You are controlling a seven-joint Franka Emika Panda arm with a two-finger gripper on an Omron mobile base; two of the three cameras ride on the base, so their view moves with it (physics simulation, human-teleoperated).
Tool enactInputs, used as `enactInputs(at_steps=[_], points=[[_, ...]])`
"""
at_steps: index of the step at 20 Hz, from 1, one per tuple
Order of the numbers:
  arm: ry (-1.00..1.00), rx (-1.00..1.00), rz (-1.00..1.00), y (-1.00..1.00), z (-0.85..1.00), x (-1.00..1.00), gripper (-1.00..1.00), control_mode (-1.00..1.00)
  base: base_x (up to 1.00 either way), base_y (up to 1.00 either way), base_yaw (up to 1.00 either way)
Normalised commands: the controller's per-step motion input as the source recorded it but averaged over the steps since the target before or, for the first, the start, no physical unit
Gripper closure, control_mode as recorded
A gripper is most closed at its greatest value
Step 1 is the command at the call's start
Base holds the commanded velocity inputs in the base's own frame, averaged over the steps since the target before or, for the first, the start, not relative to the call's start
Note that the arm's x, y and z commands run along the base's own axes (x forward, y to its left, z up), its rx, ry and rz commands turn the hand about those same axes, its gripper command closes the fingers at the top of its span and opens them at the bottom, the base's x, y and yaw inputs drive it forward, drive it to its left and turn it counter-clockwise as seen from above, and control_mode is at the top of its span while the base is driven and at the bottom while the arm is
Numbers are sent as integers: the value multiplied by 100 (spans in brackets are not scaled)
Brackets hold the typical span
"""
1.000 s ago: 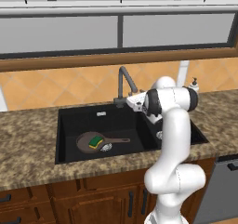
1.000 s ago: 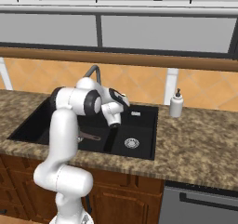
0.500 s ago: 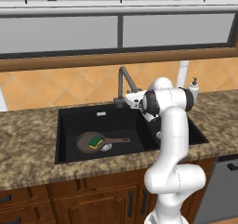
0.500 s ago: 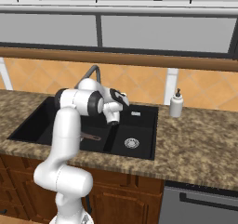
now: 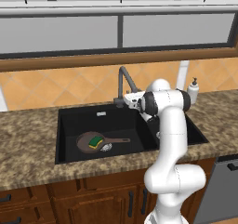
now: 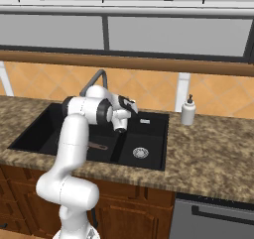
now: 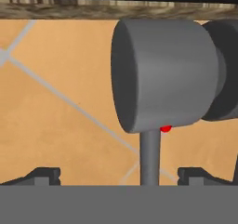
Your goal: Pick the pan and sponge and place them into the sink. Then turn on the water.
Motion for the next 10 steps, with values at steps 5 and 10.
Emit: enactInputs(at_steps=[5,10], points=[[0,0,-3,0,-18,26,-100,-100,0,0,0],[0,0,-3,0,-26,28,-100,-100,0,0,0]])
